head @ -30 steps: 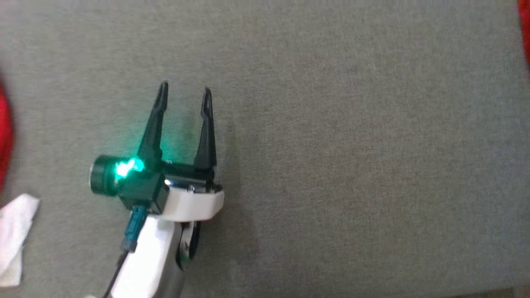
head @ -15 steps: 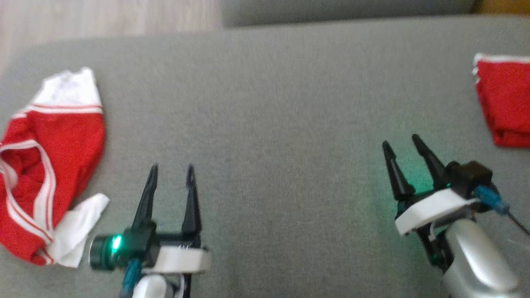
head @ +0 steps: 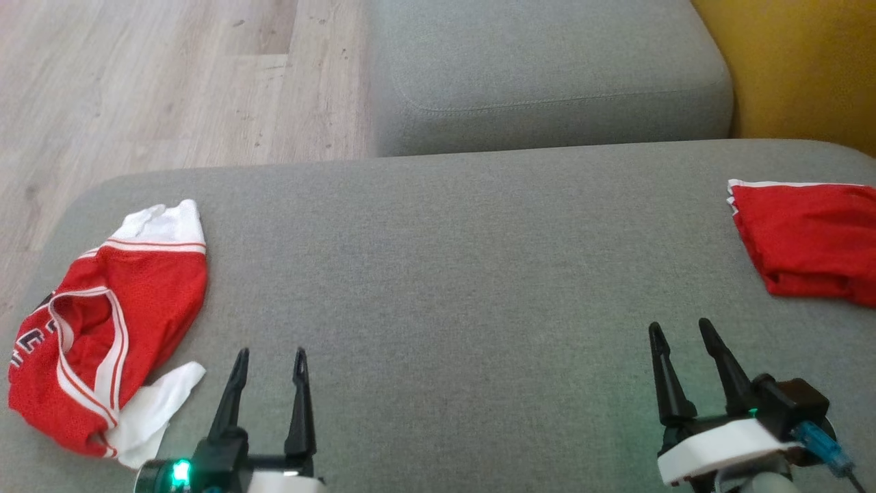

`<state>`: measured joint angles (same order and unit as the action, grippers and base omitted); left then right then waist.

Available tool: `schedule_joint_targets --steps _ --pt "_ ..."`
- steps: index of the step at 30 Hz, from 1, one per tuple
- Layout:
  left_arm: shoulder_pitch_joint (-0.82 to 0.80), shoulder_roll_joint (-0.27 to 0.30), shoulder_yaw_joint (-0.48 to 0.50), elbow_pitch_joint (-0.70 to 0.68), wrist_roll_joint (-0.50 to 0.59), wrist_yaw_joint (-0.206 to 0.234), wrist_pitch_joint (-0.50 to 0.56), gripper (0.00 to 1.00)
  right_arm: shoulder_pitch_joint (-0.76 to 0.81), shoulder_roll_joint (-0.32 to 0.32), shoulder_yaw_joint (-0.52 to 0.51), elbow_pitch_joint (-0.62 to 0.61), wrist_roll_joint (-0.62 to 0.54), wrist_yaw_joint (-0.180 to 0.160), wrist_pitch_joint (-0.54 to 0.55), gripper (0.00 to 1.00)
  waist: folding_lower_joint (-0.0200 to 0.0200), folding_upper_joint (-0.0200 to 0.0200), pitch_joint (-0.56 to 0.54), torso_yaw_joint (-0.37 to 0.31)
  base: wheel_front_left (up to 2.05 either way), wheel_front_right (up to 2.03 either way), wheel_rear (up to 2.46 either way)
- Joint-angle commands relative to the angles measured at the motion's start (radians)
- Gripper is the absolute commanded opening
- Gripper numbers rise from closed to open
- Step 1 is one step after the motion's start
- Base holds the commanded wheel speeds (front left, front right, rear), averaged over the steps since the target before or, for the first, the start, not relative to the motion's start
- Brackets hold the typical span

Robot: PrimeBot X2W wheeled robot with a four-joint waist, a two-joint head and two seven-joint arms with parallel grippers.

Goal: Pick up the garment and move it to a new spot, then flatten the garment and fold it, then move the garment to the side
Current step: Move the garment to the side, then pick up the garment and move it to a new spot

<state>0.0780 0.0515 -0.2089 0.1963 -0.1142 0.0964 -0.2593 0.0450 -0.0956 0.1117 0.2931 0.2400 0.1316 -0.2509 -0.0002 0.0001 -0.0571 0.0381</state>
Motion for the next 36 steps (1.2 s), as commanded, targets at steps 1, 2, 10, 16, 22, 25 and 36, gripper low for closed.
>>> schedule_joint_targets --steps 1,2,10,16,22,25,36 --pt "-0.020 -0.001 0.044 -0.018 0.004 0.002 -0.002 1.00 -0.029 0.004 0.016 -0.038 -0.011 -0.001 -0.011 1.00 0.0002 -0.0001 -0.003 -0.003 0.00 0.00 0.00" --pt "-0.020 -0.001 0.046 -0.014 0.004 0.001 -0.002 1.00 -0.027 0.006 0.014 -0.039 -0.014 -0.001 -0.011 1.00 0.0002 -0.0001 -0.004 -0.003 0.00 0.00 0.00" --pt "-0.023 -0.001 0.054 0.000 0.003 0.003 -0.002 1.00 -0.022 0.009 0.005 -0.049 -0.026 -0.001 -0.011 1.00 0.0002 -0.0001 -0.002 -0.005 0.00 0.00 0.00" --pt "-0.027 -0.001 0.053 0.002 -0.006 0.010 -0.002 1.00 -0.015 0.004 -0.005 -0.051 -0.030 -0.001 -0.011 1.00 0.0002 -0.0001 0.002 0.017 0.00 0.00 0.00" --pt "-0.045 -0.001 0.067 -0.009 -0.002 0.019 -0.002 1.00 -0.005 0.004 -0.016 -0.056 -0.033 -0.001 -0.011 1.00 0.0002 -0.0001 0.019 0.133 0.00 0.00 0.00" --pt "-0.053 -0.001 0.089 -0.020 0.002 0.023 -0.002 1.00 -0.012 0.005 -0.012 -0.061 -0.034 -0.001 -0.011 1.00 0.0002 -0.0001 0.036 0.256 0.00 0.00 0.00" --pt "-0.036 -0.001 0.192 -0.073 -0.011 0.032 -0.002 1.00 -0.066 -0.018 0.014 -0.052 -0.039 -0.001 -0.011 1.00 0.0002 -0.0001 0.084 0.484 0.00 0.00 0.00"
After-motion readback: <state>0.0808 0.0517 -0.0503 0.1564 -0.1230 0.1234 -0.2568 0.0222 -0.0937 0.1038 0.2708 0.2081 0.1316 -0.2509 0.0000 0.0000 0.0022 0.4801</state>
